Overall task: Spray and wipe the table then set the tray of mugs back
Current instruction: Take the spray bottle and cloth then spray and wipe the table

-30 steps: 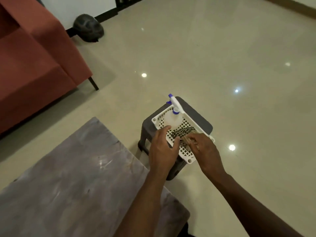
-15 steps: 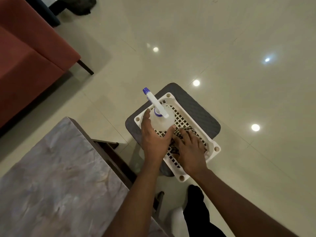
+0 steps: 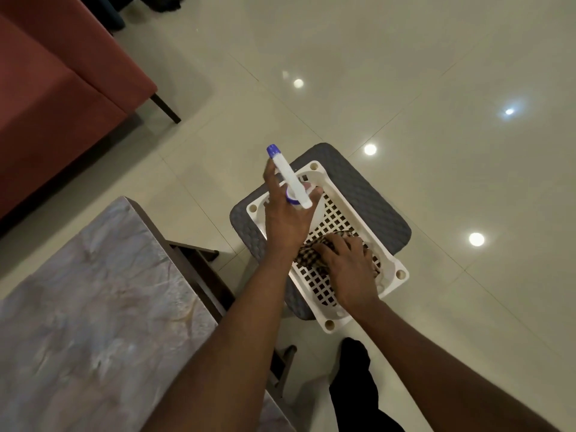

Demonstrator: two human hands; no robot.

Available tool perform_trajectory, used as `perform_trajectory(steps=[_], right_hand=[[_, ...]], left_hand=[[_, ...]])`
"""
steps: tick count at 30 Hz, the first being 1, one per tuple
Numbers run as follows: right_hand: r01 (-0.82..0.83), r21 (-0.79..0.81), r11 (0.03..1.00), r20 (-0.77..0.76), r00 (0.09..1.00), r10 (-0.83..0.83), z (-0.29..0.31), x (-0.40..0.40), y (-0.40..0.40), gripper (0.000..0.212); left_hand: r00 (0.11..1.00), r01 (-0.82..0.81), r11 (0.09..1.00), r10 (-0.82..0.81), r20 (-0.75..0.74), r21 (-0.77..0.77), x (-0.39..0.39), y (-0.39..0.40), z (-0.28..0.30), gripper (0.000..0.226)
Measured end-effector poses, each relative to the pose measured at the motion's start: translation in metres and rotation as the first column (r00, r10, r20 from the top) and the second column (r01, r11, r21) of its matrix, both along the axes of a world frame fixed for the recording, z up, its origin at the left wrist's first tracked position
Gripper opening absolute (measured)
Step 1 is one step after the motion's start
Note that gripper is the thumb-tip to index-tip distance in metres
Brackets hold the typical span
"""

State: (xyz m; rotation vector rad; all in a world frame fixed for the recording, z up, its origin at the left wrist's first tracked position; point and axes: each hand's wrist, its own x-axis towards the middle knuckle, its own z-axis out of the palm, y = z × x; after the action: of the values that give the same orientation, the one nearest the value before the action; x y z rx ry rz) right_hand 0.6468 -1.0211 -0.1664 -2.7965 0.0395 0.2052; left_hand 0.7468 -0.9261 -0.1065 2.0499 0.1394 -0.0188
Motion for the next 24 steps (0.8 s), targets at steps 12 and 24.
perform_trajectory(steps=[12,24], right_hand=[[0.015,0.276,0.961,0.171,0.983,-0.065,0.075,-0.031,0.030,0.052],[-0.320,0.146,0.936,0.068,0.947,0.313,0.067,-0.056,0.285,0.048]], left_hand=[[0.952,-0.071,0.969,-0.004,-0.307,-0.235,-0.063,0.124,0.101,0.033],[0.746,-0.290,0.925,0.058,-0.664,-0.245,-0.124,0.365,0.108,0.052]])
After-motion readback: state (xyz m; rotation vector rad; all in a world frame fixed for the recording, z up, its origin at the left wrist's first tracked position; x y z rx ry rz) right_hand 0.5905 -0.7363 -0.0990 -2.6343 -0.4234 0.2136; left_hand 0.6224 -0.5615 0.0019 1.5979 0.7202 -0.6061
